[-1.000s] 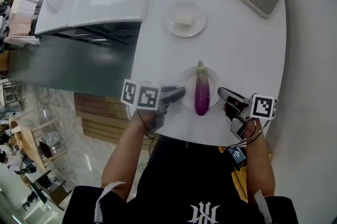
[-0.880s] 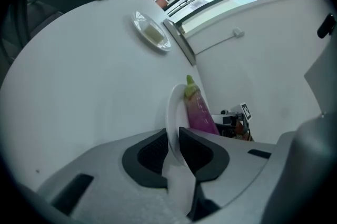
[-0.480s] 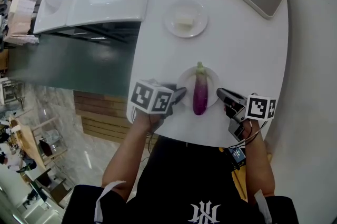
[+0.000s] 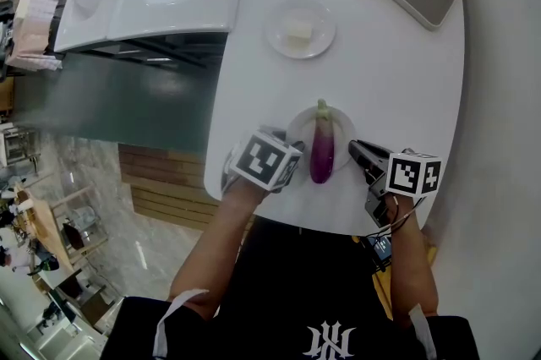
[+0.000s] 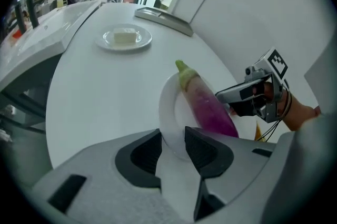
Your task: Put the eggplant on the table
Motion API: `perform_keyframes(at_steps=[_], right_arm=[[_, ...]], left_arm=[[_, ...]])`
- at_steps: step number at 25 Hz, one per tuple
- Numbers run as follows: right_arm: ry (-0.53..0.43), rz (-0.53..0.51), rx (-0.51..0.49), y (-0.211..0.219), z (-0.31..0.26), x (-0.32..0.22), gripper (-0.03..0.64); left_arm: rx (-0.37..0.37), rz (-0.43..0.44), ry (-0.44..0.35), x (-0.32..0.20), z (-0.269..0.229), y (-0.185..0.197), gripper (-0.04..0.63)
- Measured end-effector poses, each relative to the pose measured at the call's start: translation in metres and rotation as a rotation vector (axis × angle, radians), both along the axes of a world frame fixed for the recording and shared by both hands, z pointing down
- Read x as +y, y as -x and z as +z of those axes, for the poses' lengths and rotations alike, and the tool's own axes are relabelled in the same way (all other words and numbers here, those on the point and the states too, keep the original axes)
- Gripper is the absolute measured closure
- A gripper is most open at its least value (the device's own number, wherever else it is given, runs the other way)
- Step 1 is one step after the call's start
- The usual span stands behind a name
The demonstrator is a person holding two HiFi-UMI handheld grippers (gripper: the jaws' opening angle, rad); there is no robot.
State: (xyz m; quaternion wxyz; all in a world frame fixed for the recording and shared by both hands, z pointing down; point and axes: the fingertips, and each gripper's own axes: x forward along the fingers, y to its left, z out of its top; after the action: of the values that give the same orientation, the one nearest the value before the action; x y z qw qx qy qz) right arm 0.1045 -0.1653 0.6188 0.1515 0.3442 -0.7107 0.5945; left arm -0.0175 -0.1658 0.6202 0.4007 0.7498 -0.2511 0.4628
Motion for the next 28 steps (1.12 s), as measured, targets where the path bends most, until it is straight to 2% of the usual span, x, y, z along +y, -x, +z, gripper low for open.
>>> perform_keyframes(at_steps=[9, 22, 26, 27, 28], right_arm=[[-0.12, -0.132, 0.214, 0.006, -0.002, -0.006, 0.583], [-0.376, -0.408, 0.636, 0.011, -0.005, -0.007, 0.534], [-0.473, -0.48, 0.727, 0.014, -0.006, -0.009, 0.533], [-0.498, -0.475, 0.737, 0.015, -0.007, -0.01, 0.534], [-0.523, -0.456, 0.736, 0.015, -0.01, -0.012, 0.562]], left_arm=[[-0.175, 0.116, -0.115, -0.005, 0.003, 0.001, 0.431], [-0.311, 0.207, -0.27, -0.006, 0.001, 0.0, 0.42], [-0.33, 0.222, -0.346, -0.005, 0.001, -0.001, 0.422], [-0.332, 0.22, -0.369, -0.006, 0.001, 0.001, 0.422], [-0.337, 0.216, -0.396, -0.006, 0.0, 0.003, 0.437]])
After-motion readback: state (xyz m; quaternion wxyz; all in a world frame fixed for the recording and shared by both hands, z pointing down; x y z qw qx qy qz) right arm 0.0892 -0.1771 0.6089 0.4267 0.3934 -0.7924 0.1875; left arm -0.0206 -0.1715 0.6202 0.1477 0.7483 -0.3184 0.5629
